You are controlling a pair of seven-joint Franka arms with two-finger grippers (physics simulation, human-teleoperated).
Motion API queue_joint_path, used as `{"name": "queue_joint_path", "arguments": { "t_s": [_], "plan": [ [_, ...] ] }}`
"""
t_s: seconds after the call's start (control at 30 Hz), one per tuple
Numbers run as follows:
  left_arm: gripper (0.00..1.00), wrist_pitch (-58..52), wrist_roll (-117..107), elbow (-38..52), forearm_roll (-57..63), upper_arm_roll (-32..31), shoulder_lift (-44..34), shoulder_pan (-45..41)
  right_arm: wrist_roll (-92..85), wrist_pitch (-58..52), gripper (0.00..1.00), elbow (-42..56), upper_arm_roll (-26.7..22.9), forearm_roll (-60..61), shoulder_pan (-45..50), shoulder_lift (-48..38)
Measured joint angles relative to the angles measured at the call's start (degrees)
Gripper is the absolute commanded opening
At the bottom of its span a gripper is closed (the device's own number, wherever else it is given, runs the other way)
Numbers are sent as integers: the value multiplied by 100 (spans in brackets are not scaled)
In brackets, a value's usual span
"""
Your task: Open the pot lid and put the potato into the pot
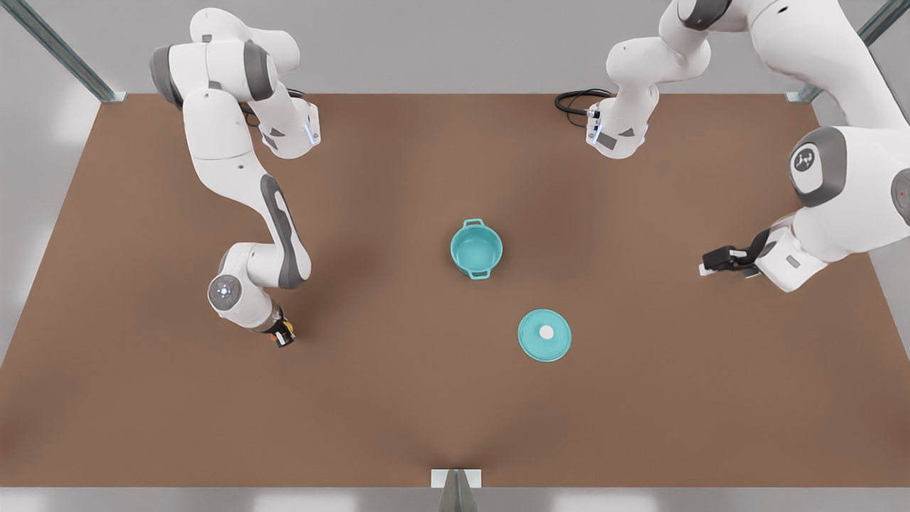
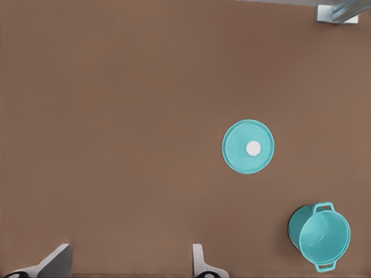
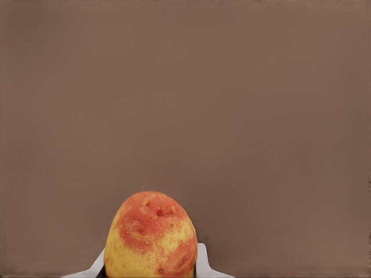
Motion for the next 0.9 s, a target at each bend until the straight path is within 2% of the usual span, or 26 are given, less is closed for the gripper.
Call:
{"name": "queue_joint_path", "arguments": {
  "t_s": [0.2, 0.4, 0.9],
  "plan": [
    [100, -226, -121, 578, 226, -22, 462, -344, -8, -28, 51, -12, 0, 2, 22, -190],
    [100, -232, -222, 594, 393, -19, 523, -403, -1, -142, 51, -95, 0, 3, 249, -541],
    [100, -284, -374, 585, 451, -19, 537, -462, 434, -846, 49, -311, 103, 16, 1728, -1506]
  ]
}}
